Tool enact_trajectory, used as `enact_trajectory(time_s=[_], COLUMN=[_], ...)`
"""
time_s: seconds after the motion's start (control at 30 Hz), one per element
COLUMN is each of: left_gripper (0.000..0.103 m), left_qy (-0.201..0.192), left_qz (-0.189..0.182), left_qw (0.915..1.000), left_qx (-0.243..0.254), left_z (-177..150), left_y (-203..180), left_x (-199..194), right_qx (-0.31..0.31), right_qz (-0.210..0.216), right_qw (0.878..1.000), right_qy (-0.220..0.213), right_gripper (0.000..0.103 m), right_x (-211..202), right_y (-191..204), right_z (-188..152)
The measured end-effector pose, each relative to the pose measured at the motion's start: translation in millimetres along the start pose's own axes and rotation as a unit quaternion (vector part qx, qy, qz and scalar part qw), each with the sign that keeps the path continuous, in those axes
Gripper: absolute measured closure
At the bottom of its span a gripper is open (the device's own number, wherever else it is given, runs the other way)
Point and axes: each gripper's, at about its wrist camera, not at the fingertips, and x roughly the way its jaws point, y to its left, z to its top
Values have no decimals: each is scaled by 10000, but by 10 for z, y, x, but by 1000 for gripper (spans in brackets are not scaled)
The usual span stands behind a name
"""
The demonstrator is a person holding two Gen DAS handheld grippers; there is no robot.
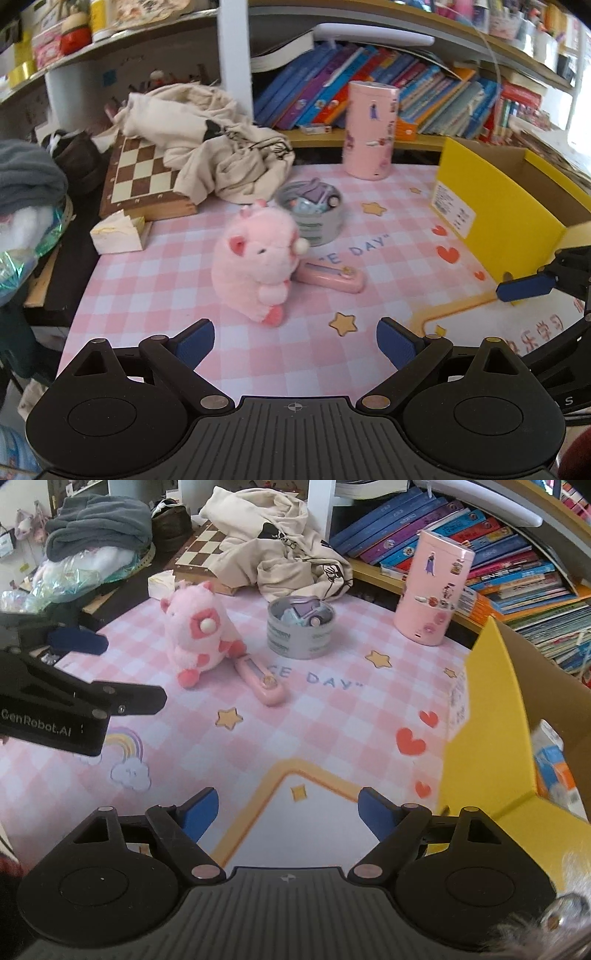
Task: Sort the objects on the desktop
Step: 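Move the right tool toward the pink hair clip while the left tool approaches the pink plush pig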
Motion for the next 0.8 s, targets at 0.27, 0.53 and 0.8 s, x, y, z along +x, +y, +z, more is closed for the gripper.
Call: enact_trajectory(time_s=[0.27,0.53,0.8], left_gripper=[7,7,9], left_qy=[104,-279,-220], left_qz=[62,307,301], left_qw=[9993,9991,9993], left_qx=[-342,49,-29], left_z=[48,145,229], left_y=[133,158,270], left_x=[218,387,620], right_qx=[-154,-172,-179], right_qz=[129,186,402], right_qw=[9998,9996,9989], right_qy=[-53,-109,-133], right_gripper=[43,45,45], right_x=[255,579,865], right_y=[17,26,2], right_z=[250,523,653])
